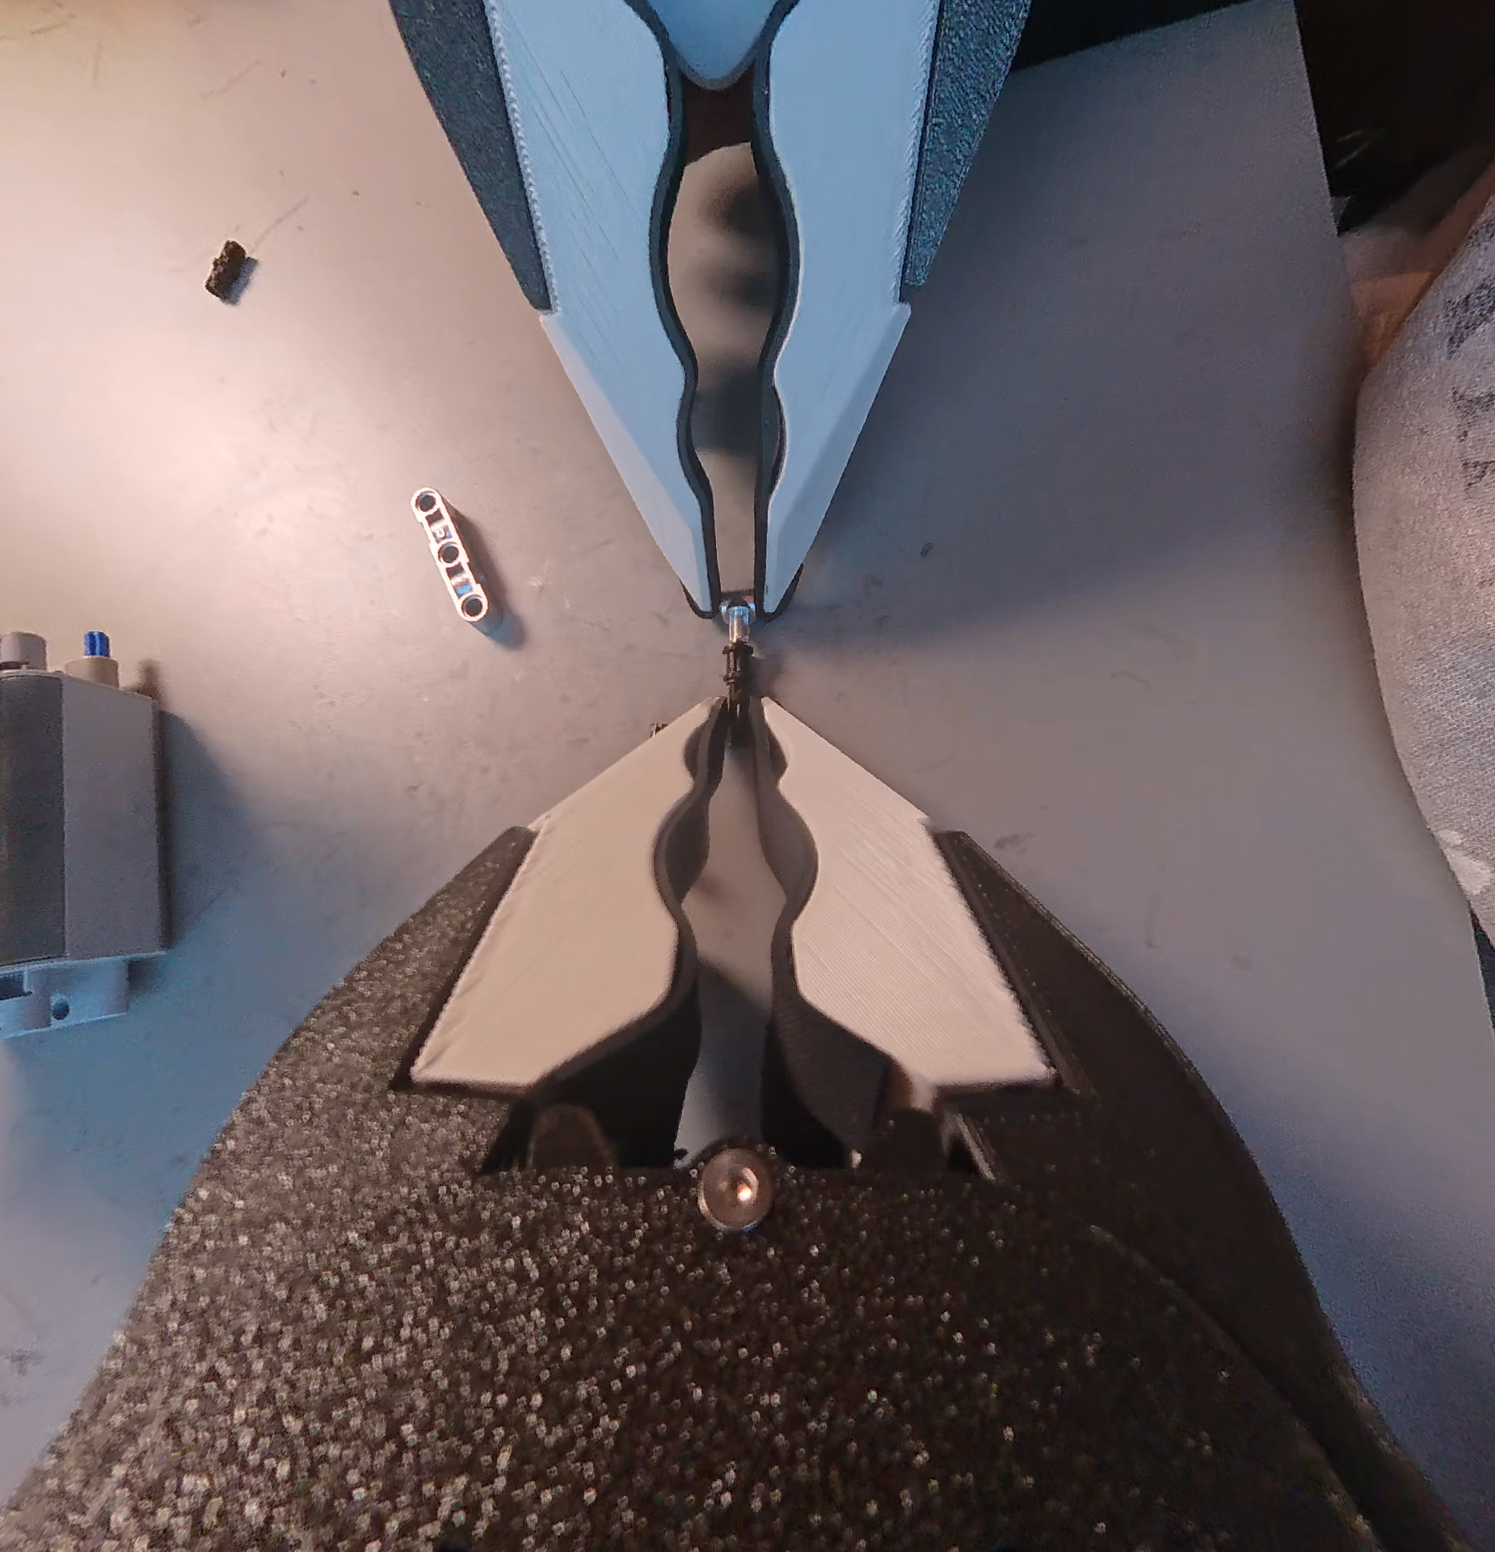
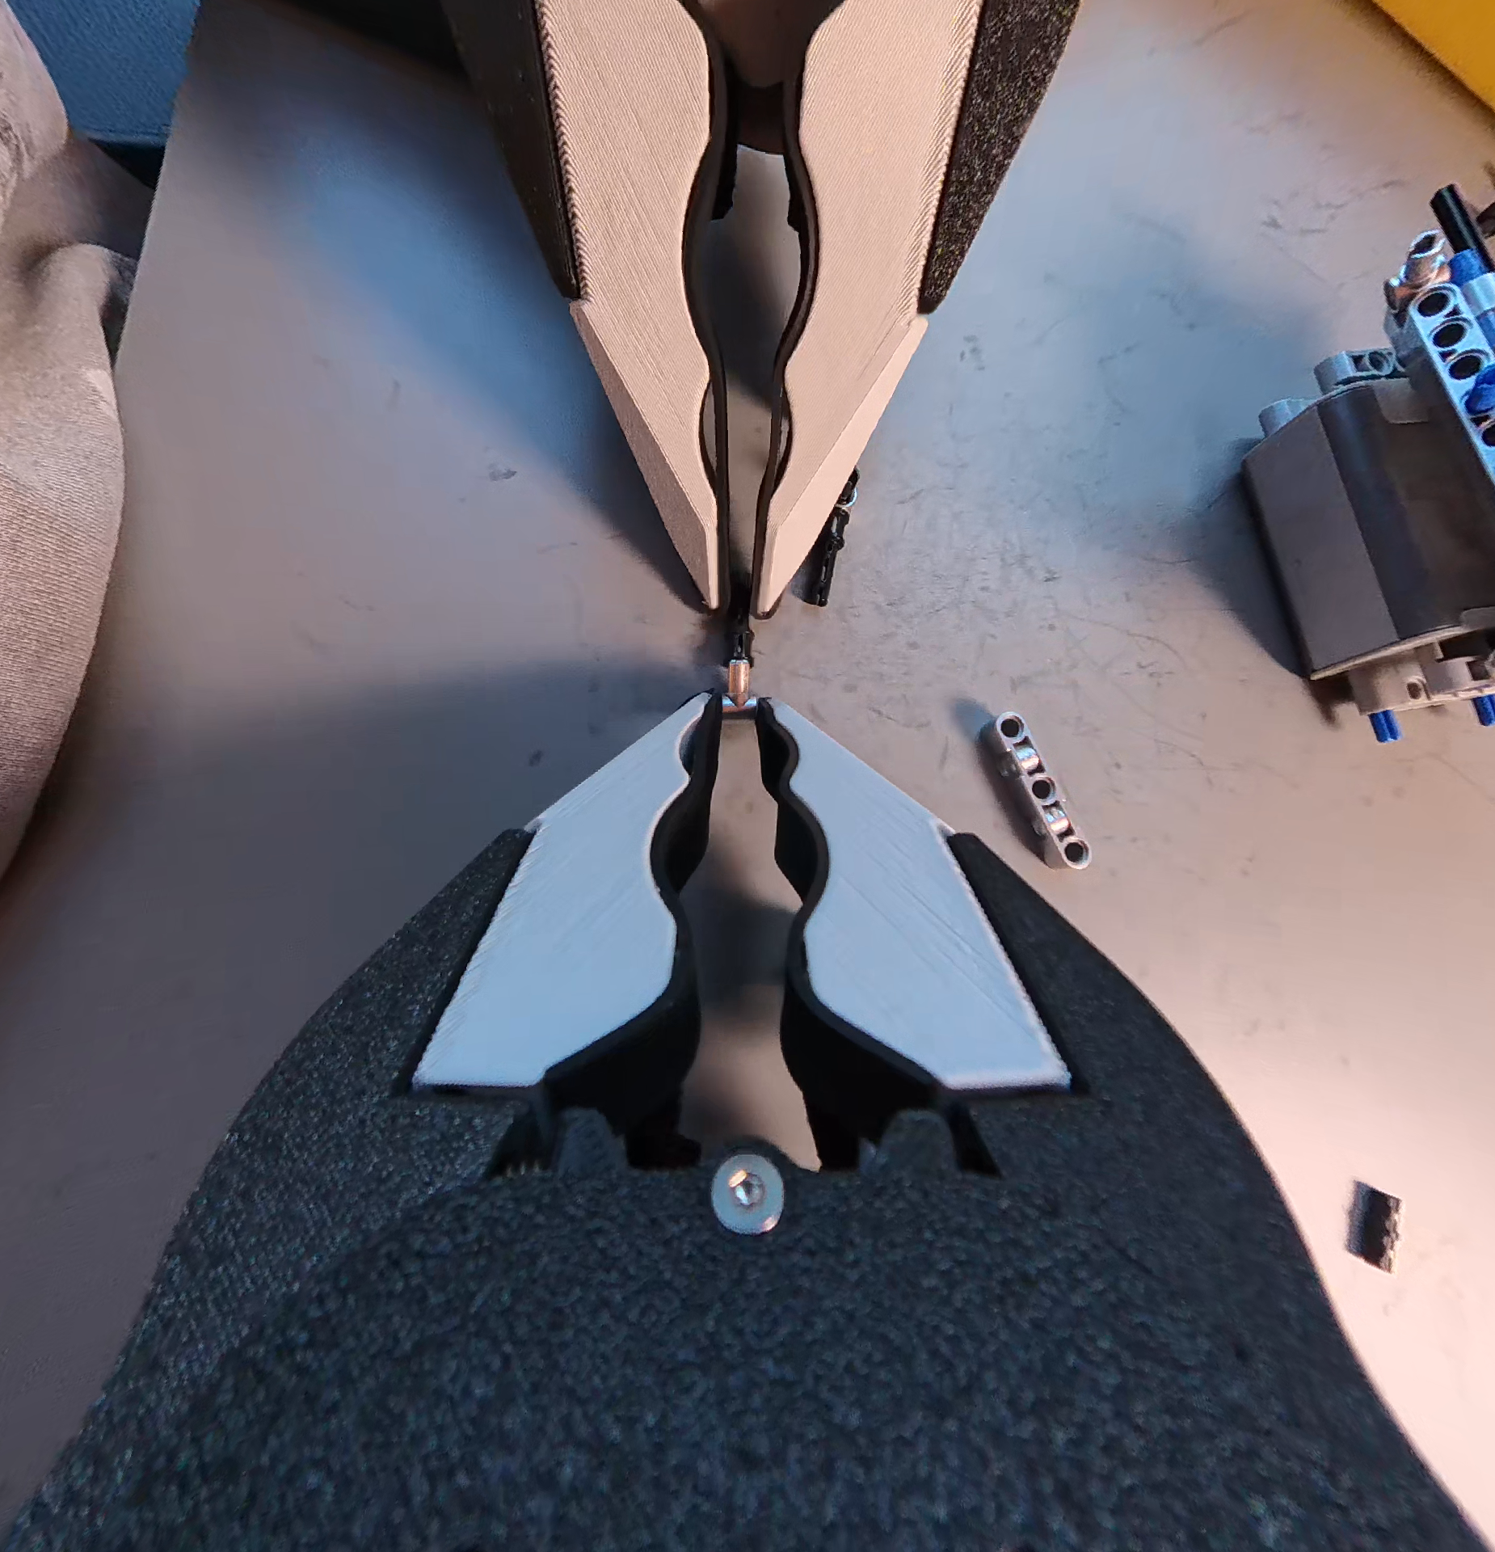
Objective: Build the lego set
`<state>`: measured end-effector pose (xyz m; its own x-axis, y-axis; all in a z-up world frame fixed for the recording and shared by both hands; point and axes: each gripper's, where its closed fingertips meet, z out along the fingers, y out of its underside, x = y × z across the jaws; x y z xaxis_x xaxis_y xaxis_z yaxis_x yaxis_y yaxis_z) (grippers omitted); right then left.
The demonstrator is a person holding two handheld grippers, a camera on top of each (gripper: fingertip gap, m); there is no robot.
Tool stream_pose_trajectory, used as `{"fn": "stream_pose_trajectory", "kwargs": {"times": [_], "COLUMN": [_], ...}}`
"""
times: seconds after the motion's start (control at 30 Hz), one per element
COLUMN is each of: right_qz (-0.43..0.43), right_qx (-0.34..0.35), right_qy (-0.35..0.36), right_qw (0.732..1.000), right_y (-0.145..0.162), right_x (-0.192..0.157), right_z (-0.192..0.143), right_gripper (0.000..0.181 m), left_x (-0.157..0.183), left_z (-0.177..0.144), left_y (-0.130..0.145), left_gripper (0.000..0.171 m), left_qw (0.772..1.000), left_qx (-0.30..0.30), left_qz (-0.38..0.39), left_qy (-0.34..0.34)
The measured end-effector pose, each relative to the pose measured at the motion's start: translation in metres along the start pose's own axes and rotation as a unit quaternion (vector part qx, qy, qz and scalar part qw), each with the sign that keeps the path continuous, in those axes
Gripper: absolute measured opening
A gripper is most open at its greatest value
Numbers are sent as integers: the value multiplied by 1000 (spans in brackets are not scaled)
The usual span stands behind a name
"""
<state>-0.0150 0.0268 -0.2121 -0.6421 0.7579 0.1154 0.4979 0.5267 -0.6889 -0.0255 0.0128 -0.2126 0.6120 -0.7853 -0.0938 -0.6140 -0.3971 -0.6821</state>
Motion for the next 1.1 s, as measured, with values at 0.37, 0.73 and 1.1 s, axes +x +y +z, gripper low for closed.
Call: {"fn": "stream_pose_trajectory", "kwargs": {"times": [0.37, 0.73, 1.1], "right_qz": [-12, -4, -2], "right_qx": [-49, -65, -72], "right_qy": [2, -3, -8], "right_qw": [999, 998, 997], "right_y": [2, 0, 0], "right_x": [-2, -5, -6], "right_z": [-2, 0, 0], "right_gripper": [7, 7, 7], "left_x": [3, 5, 9], "left_z": [1, -2, -1], "left_y": [-5, -9, 1], "left_gripper": [2, 0, 6], "left_qw": [999, 999, 1000], "left_qx": [19, 24, -16], "left_qz": [-35, -32, -18], "left_qy": [29, 28, 18]}}
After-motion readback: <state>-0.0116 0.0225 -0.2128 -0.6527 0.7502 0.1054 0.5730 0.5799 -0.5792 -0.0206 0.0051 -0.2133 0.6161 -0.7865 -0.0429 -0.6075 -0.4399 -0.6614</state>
